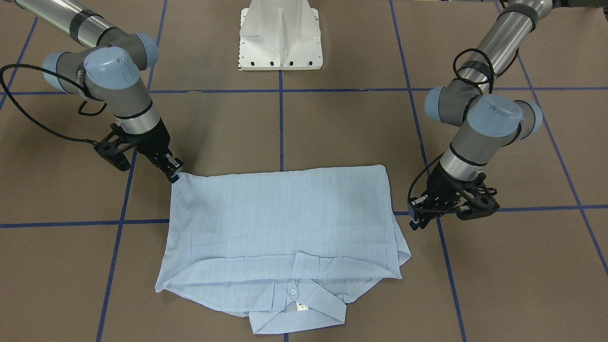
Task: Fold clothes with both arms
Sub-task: 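Move the right gripper down to the folded edge nearest it, then grasp the shirt edge with the right gripper and drag it toward the robot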
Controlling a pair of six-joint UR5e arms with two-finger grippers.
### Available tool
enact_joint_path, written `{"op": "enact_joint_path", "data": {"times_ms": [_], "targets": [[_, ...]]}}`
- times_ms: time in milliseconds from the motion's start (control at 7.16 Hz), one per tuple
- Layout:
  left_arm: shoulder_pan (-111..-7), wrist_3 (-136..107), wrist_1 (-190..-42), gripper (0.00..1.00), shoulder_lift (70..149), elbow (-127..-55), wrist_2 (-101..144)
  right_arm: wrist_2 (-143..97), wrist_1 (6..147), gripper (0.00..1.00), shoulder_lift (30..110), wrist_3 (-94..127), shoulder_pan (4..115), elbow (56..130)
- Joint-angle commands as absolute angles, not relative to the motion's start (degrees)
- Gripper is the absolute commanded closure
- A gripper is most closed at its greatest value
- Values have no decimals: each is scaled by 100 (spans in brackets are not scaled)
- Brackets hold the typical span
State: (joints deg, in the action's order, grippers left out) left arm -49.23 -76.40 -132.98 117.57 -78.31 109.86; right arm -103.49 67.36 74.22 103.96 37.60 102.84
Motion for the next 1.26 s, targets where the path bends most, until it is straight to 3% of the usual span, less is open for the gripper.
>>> {"op": "enact_joint_path", "data": {"times_ms": [0, 419, 978, 1118], "targets": [[-4922, -7646, -13298, 68, 11751, -7884, 10986, -10730, 6872, 100, 8440, 10433, 3710, 11648], [-4922, -7708, -13298, 68, 11716, -8128, 11021, -10942, 6891, 100, 9691, 10433, 2642, 12733], [-4345, -8812, -13298, 68, 11584, -8849, 11408, -11812, 6899, 100, 9932, 10441, 1242, 12972], [-4055, -9285, -13298, 66, 11567, -9120, 11400, -11752, 6899, 93, 9940, 10572, 891, 12964]]}}
